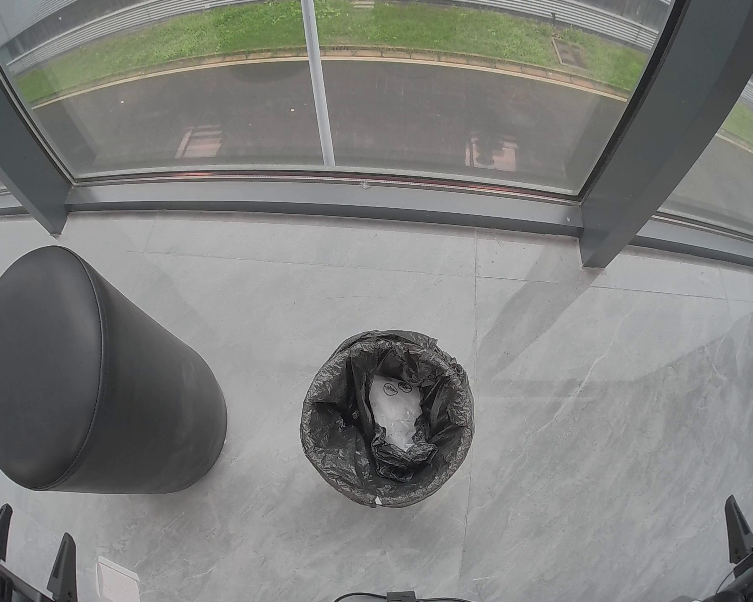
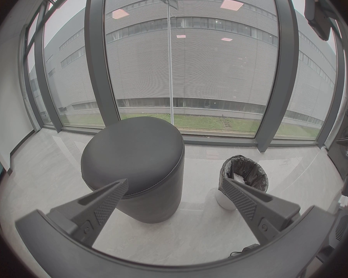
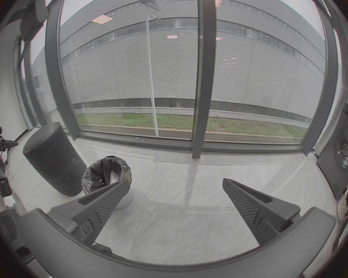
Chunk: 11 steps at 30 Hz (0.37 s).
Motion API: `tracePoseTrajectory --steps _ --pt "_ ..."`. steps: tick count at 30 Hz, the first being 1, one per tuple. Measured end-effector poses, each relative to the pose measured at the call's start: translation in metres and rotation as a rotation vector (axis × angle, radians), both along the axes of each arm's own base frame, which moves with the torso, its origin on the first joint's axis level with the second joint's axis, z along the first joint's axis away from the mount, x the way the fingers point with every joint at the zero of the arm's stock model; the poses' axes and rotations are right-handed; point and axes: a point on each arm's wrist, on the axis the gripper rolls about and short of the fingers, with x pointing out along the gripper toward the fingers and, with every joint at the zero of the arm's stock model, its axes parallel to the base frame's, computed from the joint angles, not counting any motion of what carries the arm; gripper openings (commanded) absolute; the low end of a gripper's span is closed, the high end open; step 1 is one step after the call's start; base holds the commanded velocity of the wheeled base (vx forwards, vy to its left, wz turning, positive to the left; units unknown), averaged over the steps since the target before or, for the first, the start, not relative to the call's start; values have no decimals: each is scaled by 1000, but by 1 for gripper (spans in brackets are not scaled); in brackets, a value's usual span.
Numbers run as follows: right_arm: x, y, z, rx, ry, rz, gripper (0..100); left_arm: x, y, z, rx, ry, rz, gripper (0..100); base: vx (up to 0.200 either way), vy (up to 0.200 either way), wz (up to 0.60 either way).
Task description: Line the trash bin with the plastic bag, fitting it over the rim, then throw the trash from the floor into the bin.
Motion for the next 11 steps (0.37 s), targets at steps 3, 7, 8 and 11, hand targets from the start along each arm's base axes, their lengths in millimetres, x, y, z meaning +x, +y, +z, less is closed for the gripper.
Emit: tracePoseTrajectory --steps 3,7,8,11 --pt "0 0 -1 5 10 17 100 0 0 0 0 0 0 100 0 0 0" --pt "0 0 -1 24 11 14 100 0 0 0 0 0 0 100 0 0 0" --pt "0 0 -1 25 11 14 100 0 0 0 0 0 0 100 0 0 0" --pt "0 0 -1 28 11 13 100 0 0 0 0 0 0 100 0 0 0"
